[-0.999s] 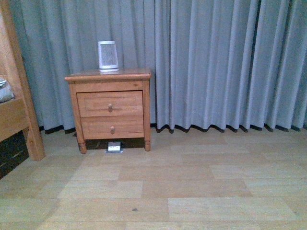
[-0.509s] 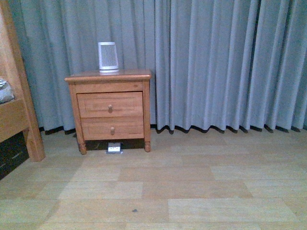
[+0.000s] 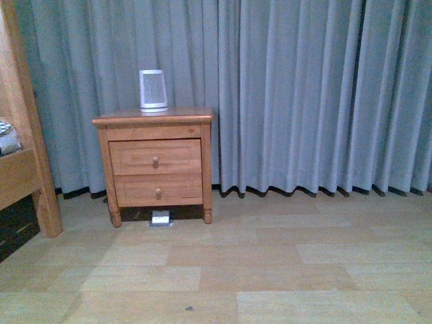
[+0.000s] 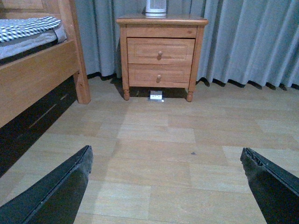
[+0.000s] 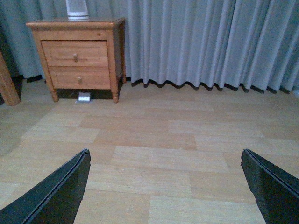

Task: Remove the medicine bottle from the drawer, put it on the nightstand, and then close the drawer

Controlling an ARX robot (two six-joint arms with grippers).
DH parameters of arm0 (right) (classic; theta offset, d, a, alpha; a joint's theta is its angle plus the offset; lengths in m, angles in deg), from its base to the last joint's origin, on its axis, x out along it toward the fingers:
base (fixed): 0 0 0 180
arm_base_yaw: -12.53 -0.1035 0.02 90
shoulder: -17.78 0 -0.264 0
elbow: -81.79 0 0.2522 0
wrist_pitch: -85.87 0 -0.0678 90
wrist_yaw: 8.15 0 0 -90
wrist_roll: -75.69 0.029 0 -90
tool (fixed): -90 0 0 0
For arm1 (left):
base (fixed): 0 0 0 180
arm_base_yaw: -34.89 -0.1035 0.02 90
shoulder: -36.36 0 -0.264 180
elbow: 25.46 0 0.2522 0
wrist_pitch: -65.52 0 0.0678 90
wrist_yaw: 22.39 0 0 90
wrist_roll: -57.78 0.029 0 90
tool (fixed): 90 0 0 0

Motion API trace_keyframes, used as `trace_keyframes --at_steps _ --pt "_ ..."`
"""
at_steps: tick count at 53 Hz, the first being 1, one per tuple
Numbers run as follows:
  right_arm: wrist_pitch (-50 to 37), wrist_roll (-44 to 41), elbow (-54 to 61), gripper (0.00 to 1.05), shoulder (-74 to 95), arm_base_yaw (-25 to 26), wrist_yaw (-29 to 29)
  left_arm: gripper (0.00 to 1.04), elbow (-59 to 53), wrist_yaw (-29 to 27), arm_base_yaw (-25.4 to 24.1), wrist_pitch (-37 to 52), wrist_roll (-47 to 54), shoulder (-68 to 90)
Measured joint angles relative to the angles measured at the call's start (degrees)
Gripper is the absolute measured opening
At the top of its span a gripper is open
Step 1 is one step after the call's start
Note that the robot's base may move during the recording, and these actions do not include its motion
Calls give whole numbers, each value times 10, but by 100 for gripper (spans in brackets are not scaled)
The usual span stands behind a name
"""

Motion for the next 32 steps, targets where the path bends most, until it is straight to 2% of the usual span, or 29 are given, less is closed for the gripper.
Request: trace_keyframes --at_steps 32 --pt "0 0 0 98 0 0 0 98 0 0 0 0 0 0"
